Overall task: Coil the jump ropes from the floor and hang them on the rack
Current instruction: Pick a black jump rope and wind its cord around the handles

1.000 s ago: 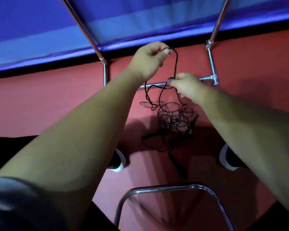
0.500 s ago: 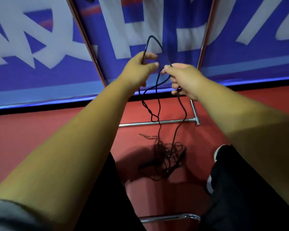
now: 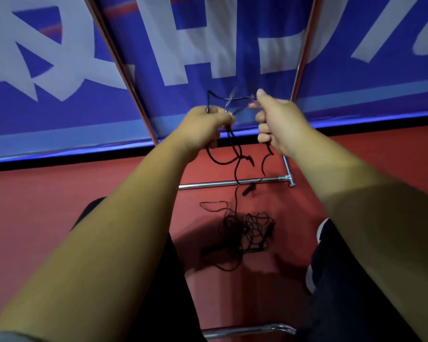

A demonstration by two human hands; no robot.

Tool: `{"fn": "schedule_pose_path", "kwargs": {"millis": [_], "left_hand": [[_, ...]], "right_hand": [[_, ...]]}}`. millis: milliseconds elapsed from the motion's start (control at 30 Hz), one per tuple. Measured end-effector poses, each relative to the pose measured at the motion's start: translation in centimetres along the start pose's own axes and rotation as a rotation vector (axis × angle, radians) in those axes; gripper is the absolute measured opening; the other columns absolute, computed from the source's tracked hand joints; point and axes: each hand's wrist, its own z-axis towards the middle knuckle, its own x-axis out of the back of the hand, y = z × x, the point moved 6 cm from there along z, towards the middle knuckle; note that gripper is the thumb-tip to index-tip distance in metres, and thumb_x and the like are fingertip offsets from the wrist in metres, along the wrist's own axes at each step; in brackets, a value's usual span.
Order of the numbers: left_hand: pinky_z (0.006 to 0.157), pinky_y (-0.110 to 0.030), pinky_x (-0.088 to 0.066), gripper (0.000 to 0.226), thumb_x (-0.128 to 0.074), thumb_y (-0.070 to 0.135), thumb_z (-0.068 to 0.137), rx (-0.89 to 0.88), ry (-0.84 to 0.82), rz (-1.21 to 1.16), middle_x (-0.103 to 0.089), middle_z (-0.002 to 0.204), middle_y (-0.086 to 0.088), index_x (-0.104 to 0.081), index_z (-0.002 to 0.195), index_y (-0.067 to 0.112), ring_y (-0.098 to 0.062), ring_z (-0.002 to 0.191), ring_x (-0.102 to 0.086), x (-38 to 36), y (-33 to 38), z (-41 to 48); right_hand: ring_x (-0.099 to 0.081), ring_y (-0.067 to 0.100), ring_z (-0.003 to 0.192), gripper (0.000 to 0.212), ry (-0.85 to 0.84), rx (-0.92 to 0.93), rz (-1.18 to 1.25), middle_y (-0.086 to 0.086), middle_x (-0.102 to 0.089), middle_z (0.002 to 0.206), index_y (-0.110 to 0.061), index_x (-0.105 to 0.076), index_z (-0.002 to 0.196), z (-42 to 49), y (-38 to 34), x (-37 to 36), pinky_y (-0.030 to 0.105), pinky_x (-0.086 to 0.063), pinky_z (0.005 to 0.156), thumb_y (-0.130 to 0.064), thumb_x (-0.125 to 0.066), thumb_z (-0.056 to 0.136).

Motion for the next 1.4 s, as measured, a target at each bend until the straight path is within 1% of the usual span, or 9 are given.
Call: {"fn": "schedule_pose_path", "kwargs": {"millis": [133, 267, 500, 600, 733, 867, 1000, 1200, 1400], "left_hand": [[0.049, -0.025, -0.025, 0.011, -0.067, 0.015, 0.091, 0.083, 0.056, -0.41, -0.043, 0.068, 0.001, -0.063, 0.1, 0.01, -0.014, 0.053, -0.023, 0.4, 0.1, 1.8], [0.05, -0.022, -0.039, 0.007, -0.061, 0.014, 0.097, 0.148, 0.065, -0.734, -0.035, 0.063, 0.004, -0.059, 0.09, 0.014, -0.008, 0.05, -0.036, 0.3, 0.7, 3.0], [0.077, -0.032, -0.06, 0.013, -0.068, 0.017, 0.098, 0.193, 0.085, -1.134, -0.057, 0.071, 0.002, -0.068, 0.088, 0.009, -0.009, 0.061, -0.06, -0.2, 0.2, 4.4], [0.086, -0.033, -0.054, 0.011, -0.067, 0.032, 0.1, 0.189, 0.055, -1.011, -0.052, 0.069, 0.009, -0.07, 0.098, 0.022, -0.008, 0.06, -0.053, 0.1, 0.3, 4.3], [0.051, -0.016, -0.041, 0.018, -0.063, 0.031, 0.102, 0.28, 0.034, -0.898, -0.029, 0.053, 0.011, -0.07, 0.093, 0.017, -0.005, 0.044, -0.031, 1.6, -0.3, 4.1], [0.038, -0.019, -0.021, 0.019, -0.065, 0.031, 0.096, 0.377, 0.008, -0.811, -0.02, 0.054, 0.012, -0.067, 0.085, 0.016, -0.008, 0.043, -0.014, 3.2, -1.4, 3.7], [0.04, -0.023, -0.01, 0.019, -0.072, 0.038, 0.089, 0.366, -0.102, -0.558, -0.016, 0.061, 0.012, -0.063, 0.086, 0.021, -0.01, 0.051, -0.005, 3.6, -0.4, 2.9], [0.045, -0.023, -0.027, 0.028, -0.079, 0.039, 0.089, 0.289, 0.29, -0.234, -0.034, 0.063, 0.005, -0.073, 0.094, 0.012, -0.013, 0.047, -0.023, 6.7, -1.4, 3.5], [0.066, -0.031, -0.055, 0.028, -0.044, 0.04, 0.107, 0.234, 0.611, -0.28, -0.065, 0.091, 0.001, -0.064, 0.093, 0.024, -0.018, 0.073, -0.064, 9.6, -1.5, 4.6]], "right_hand": [[-0.029, 0.011, 0.048, 0.018, 0.016, -0.032, 0.044, 0.002, -0.054, 0.079, -0.008, -0.068, 0.105, 2.8, -0.4, 0.0, 0.024, -0.024, 0.045, -0.019, -0.055, 0.101], [-0.03, 0.012, 0.049, 0.035, -0.125, -0.113, -0.251, 0.007, -0.045, 0.081, -0.01, -0.066, 0.101, 3.5, 1.6, -1.9, 0.022, -0.025, 0.045, 0.007, -0.044, 0.079], [-0.036, 0.011, 0.051, 0.035, -0.312, -0.179, -0.548, 0.0, -0.064, 0.087, -0.02, -0.063, 0.12, 2.8, 4.8, -2.8, 0.026, -0.037, 0.048, -0.026, -0.08, 0.091], [-0.027, 0.011, 0.048, 0.025, -0.386, -0.208, -0.535, 0.006, -0.082, 0.096, -0.007, -0.063, 0.112, 2.4, 5.1, -3.1, 0.022, -0.03, 0.043, -0.025, -0.074, 0.098], [-0.029, 0.011, 0.047, 0.02, -0.352, -0.144, -0.594, 0.004, -0.082, 0.085, -0.01, -0.072, 0.098, 2.2, 3.7, -2.2, 0.022, -0.029, 0.045, -0.03, -0.075, 0.098], [-0.034, 0.012, 0.039, 0.02, -0.315, -0.047, -0.81, -0.012, -0.057, 0.047, -0.016, -0.073, 0.083, 1.4, 2.3, -1.3, 0.021, -0.028, 0.042, -0.034, -0.078, 0.09], [-0.049, 0.019, 0.047, 0.021, -0.224, 0.035, -1.109, -0.005, -0.05, 0.042, -0.016, -0.071, 0.069, 1.7, 1.4, -1.2, 0.025, -0.032, 0.046, -0.03, -0.068, 0.084], [-0.055, 0.028, 0.063, 0.035, 0.005, 0.043, -1.121, 0.006, -0.055, 0.064, -0.012, -0.06, 0.073, 4.0, 2.0, 1.2, 0.032, -0.031, 0.051, -0.04, -0.073, 0.089], [-0.058, 0.03, 0.07, 0.015, 0.092, 0.027, -1.12, 0.008, -0.06, 0.075, -0.012, -0.065, 0.086, 5.1, 2.0, 2.7, 0.03, -0.031, 0.05, -0.026, -0.07, 0.09]]}}
